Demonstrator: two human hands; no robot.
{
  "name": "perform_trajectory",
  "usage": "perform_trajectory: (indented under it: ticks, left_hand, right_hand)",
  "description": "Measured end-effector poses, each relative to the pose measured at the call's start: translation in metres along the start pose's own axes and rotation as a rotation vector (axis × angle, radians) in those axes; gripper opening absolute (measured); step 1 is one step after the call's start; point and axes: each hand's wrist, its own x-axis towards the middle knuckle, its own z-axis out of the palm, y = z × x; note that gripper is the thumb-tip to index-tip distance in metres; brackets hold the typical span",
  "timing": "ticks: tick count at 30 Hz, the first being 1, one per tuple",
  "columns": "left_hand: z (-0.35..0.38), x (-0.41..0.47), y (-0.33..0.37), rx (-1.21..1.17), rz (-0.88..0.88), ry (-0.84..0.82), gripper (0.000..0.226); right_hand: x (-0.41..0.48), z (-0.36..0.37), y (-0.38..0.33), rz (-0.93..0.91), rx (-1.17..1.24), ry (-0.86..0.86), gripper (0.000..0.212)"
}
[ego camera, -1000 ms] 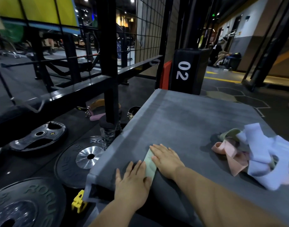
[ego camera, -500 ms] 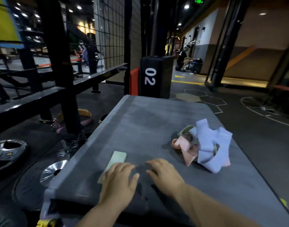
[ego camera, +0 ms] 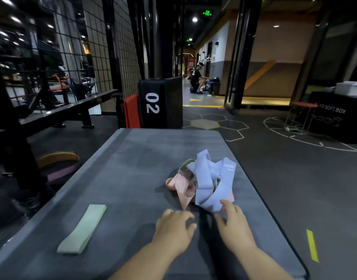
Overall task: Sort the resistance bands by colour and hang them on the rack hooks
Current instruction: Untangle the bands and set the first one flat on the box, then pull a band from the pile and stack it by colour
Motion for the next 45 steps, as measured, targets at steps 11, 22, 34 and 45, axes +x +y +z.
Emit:
perform_trajectory:
  ticks: [11, 22, 34, 45]
  left_hand:
    - [0.007, 0.100, 0.035, -0.247, -0.168, 0.173, 0.017]
    - [0.032, 0.139, 0.036, -0.408, -0.384, 0.081, 0.020]
    - [0.027, 0.108, 0.035, -0.326, -0.319, 0.254, 0.011]
    - [0.017, 0.101, 0.050, -0.279, -0.357, 0.180, 0.035]
  right_hand:
    - [0.039, -0.010, 0.004, 0.005, 0.071, -0.211, 0.067]
    - [0.052, -0.001, 0.007, -0.024, 0.045, -0.116, 0.038]
    - [0.035, -0.028, 0.000, 0.058, -0.021, -0.049, 0.048]
    - [0.017, -0.047, -0.001, 0.096, -0.074, -0.189, 0.061]
